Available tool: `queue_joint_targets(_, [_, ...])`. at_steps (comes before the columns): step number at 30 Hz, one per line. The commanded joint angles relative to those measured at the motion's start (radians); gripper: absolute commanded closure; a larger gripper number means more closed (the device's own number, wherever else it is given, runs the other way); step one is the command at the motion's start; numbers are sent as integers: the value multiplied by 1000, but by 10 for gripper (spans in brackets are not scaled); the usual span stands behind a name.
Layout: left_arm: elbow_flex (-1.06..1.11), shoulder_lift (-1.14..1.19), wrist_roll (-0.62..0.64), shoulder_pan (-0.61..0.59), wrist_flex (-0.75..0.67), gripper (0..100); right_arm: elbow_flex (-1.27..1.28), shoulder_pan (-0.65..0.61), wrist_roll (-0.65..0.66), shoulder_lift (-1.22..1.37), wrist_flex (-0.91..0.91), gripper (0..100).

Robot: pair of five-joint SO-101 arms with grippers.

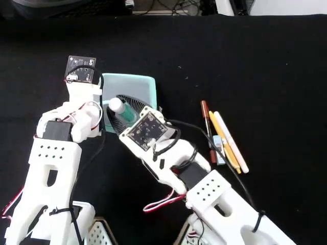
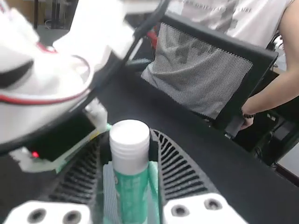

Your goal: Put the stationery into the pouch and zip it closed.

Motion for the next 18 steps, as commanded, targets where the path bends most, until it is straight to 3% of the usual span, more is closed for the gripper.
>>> queue_joint_targets(1, [8,12,2,-13,3,970,19,35,5,15,-2,986])
queue_joint_targets(6, [8,12,2,-13,3,970,-21,34,6,15,109,978])
queue_joint_targets(13, [8,12,0,-13,3,970,-211,32,6,15,509,766])
queue_joint_targets(18, [10,14,0,-13,3,970,-397,32,6,-4,784,747])
